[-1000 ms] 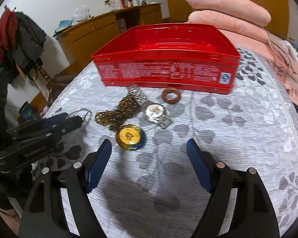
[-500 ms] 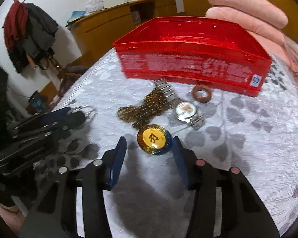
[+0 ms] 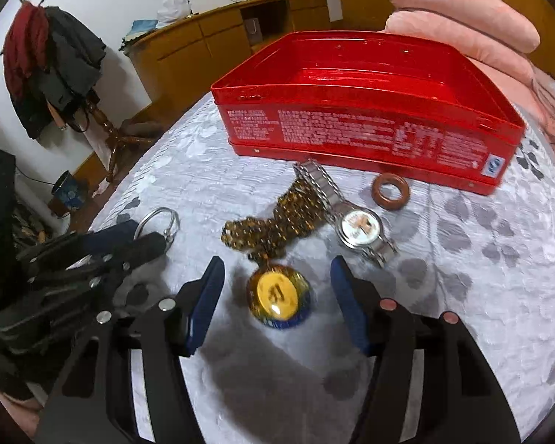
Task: Organize jewelry
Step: 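Grasp the silver bangle with the left gripper while the right gripper grasps the amber bead necklace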
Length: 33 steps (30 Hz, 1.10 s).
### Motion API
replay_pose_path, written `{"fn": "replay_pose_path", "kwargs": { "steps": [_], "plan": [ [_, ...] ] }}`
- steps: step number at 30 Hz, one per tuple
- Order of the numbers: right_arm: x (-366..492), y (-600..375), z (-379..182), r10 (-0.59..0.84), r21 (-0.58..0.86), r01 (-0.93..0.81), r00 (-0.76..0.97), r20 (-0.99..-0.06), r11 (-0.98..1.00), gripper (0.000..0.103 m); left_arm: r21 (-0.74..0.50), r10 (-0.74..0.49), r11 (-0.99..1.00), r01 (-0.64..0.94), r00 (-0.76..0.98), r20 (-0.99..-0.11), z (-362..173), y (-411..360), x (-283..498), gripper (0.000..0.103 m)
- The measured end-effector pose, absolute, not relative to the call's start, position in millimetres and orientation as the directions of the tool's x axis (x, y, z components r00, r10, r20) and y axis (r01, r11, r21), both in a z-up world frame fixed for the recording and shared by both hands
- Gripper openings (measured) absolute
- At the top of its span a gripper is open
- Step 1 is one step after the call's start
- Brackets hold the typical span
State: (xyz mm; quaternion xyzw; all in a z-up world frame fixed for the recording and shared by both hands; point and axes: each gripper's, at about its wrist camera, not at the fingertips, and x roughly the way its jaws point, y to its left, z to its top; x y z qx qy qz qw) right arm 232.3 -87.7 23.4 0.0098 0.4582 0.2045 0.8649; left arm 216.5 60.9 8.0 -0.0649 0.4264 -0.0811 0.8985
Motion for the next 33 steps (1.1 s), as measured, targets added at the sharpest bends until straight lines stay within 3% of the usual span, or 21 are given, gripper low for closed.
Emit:
{"fn": "replay_pose_path", "kwargs": {
  "steps": [7,13,15,22,28,30,32,33],
  "plan": [
    [250,-76,17,0.325,0.168,-0.328,0.515,-0.793,0.93,0.055,-0.198,-0.211,0.976,0.091,0.623,-0.754,8,61,217,0.046],
    [252,-82,17,0.339,0.184,-0.327,0.517,-0.786,0.927,0.036,-0.193,-0.21,0.977,0.095,0.621,-0.755,9,61,218,0.048],
    [250,-86,17,0.343,0.188,-0.331,0.511,-0.788,0.925,0.023,-0.193,-0.21,0.977,0.096,0.621,-0.755,9,61,218,0.048],
    [233,-95,22,0.344,0.183,-0.342,0.501,-0.794,0.922,0.022,-0.165,-0.207,0.978,0.125,0.612,-0.763,9,52,221,0.06],
    [221,-107,22,0.382,0.239,-0.335,0.473,-0.794,0.911,0.026,-0.15,-0.198,0.98,0.129,0.611,-0.767,8,49,221,0.06],
    [221,-107,24,0.383,0.244,-0.327,0.477,-0.792,0.913,0.032,-0.141,-0.192,0.981,0.131,0.61,-0.769,8,49,222,0.06],
    [222,-106,26,0.379,0.245,-0.318,0.485,-0.788,0.916,0.051,-0.143,-0.194,0.981,0.132,0.609,-0.769,8,50,222,0.06],
    [223,-104,26,0.375,0.242,-0.315,0.487,-0.789,0.918,0.052,-0.144,-0.195,0.981,0.132,0.609,-0.769,8,50,222,0.062]
  ]
}}
